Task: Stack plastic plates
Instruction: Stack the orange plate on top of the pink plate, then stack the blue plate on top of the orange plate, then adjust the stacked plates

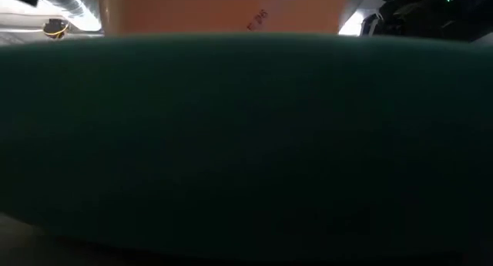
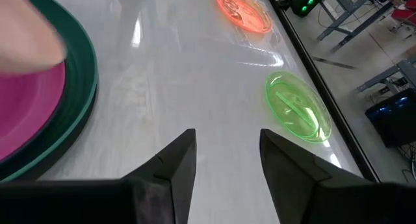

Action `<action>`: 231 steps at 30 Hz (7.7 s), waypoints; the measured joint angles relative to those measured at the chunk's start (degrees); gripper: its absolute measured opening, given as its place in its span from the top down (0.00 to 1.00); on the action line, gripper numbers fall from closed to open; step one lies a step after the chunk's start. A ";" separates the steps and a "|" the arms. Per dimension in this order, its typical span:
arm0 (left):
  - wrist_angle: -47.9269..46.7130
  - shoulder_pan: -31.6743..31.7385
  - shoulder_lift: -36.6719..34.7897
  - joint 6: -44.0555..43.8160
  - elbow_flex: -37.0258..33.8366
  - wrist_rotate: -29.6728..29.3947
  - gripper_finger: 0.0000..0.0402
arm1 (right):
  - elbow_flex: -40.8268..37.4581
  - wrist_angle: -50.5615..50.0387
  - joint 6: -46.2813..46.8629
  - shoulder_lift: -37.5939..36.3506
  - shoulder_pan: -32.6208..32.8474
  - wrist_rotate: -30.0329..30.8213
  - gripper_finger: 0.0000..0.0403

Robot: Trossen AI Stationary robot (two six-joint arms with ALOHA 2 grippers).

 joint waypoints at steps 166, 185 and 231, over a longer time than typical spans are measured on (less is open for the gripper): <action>6.39 -4.20 -21.35 -9.50 -24.23 -29.90 0.78 | 15.79 -3.26 -6.73 20.84 1.60 -41.80 0.69; 0.51 -16.46 -8.12 -46.66 -20.05 -18.21 0.79 | -0.33 5.37 16.06 11.87 3.81 -49.79 0.69; -15.54 0.22 2.19 -32.65 -11.10 -14.99 0.79 | -1.86 11.75 3.81 18.01 -12.52 -41.77 0.69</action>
